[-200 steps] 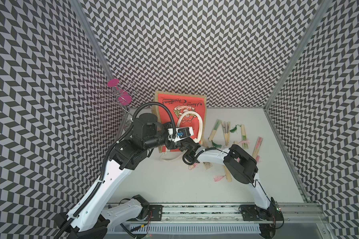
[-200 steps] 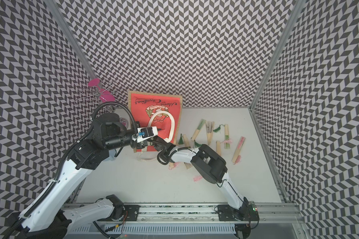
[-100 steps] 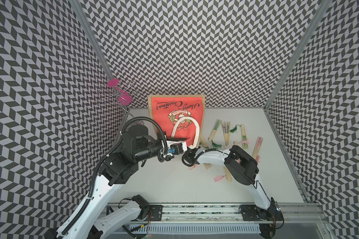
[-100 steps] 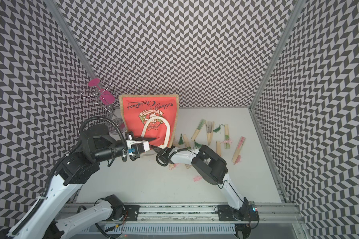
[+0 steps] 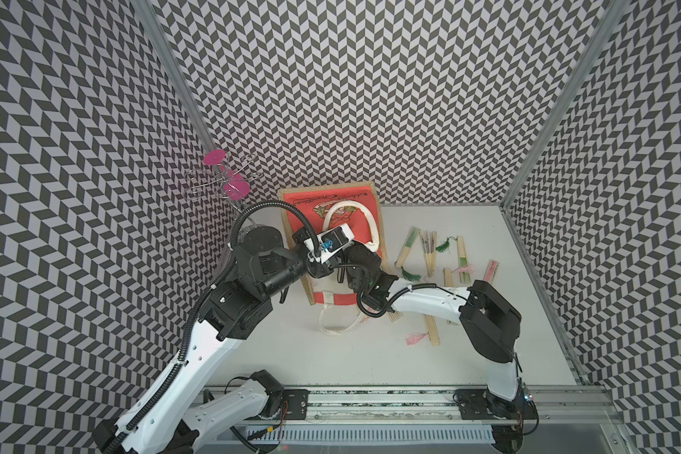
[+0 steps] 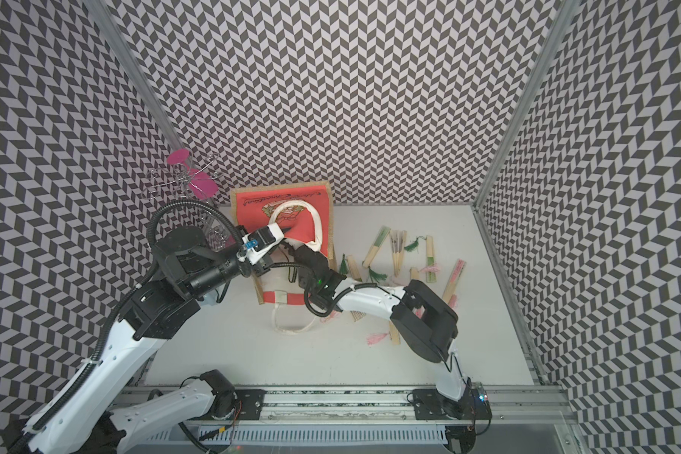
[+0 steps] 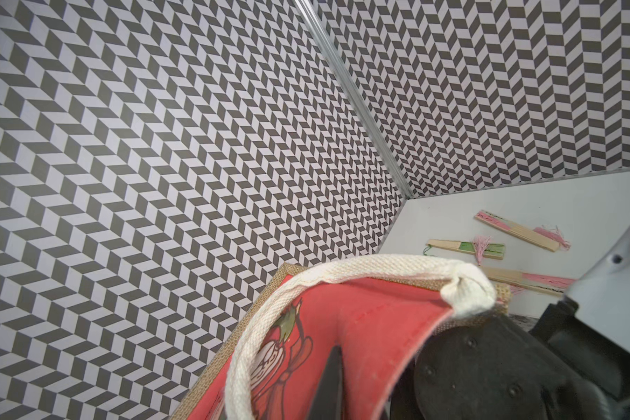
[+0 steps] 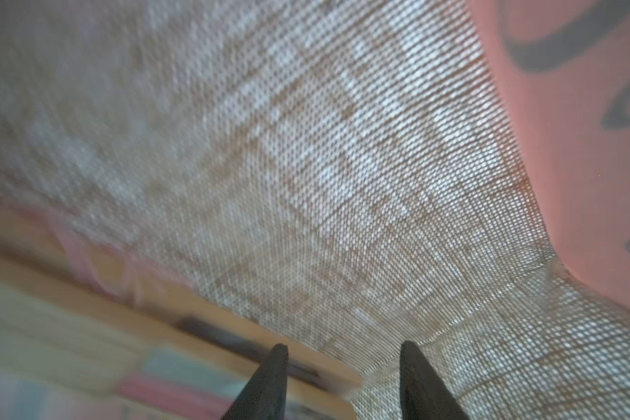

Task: Take out the folding fans from the tote bags
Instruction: Pick up the folding fan from the canvas bag.

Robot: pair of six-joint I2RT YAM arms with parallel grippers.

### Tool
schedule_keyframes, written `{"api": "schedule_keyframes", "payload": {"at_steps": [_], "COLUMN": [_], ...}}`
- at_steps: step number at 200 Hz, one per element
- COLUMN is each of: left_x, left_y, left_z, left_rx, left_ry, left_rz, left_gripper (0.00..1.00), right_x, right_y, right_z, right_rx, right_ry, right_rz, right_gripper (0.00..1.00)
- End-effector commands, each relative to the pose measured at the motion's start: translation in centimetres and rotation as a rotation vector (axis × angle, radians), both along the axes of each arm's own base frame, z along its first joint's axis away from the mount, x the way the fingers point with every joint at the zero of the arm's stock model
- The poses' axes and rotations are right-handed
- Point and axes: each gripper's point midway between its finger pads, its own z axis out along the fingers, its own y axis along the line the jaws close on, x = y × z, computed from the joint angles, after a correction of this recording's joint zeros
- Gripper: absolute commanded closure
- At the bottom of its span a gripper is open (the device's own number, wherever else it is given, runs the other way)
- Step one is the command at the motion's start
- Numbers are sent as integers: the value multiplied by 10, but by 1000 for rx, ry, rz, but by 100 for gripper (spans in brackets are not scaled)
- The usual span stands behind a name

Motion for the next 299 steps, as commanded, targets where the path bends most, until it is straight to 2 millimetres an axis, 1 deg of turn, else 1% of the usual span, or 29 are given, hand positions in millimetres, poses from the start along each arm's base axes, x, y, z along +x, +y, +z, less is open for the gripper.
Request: {"api": "schedule_keyframes", "payload": {"at_steps": [1,21,33,52,68,79,91,106,114,135,157,171,180,186,203,221,239,251,277,286,299], "left_x": [-18,-28,-34,-48,-57,-56,-47,-31,-26,-27,-44,-55,-60,-61,-61,-73,-86,-93,-103,-104,-98], "left_y": [-6,-9,-11,-16,-20,-20,-15,-5,0,6,10,10,10,11,20,30,41,43,44,45,46], "left_z": [25,22,24,27,32,36,43,53,57,64,69,64,58,55,49,43,43,42,39,39,38], "left_rx": [-54,-39,-40,-43,-57,-91,-145,-228,-259,-337,-454,-514,-549,-575,-656,-711,-772,-777,-783,-790,-797], "left_ry": [-42,-52,-60,-66,-67,-67,-73,-90,-109,-163,-209,-207,-185,-164,-100,-90,-101,-106,-108,-111,-104], "left_rz": [-88,-136,-169,-250,-302,-296,-241,-133,-94,-80,-148,-208,-235,-244,-225,-245,-265,-289,-331,-333,-307], "left_gripper": [100,100,100,100,100,100,100,100,100,100,100,100,100,100,100,100,100,100,100,100,100], "right_x": [-2,-4,-3,9,16,18,19,10,4,-2,-5,-7,-8,-9,-3,3,9,14,21,21,20], "right_y": [13,26,28,28,33,38,42,45,46,41,35,29,25,23,13,-3,-15,-21,-31,-31,-30], "right_z": [23,9,1,-4,1,9,16,20,23,26,30,37,36,40,36,32,30,30,31,33,36], "right_rx": [147,94,60,47,101,198,328,483,554,753,961,1077,1125,1155,1244,1344,1405,1441,1505,1508,1504], "right_ry": [101,168,173,170,213,286,389,508,549,657,740,744,751,741,745,741,713,695,665,660,659], "right_rz": [161,258,268,227,237,284,343,418,452,491,553,618,656,685,685,669,621,581,512,517,531], "right_gripper": [45,41,39,35,34,34,34,34,34,33,34,34,34,34,34,34,34,34,35,36,40]}}
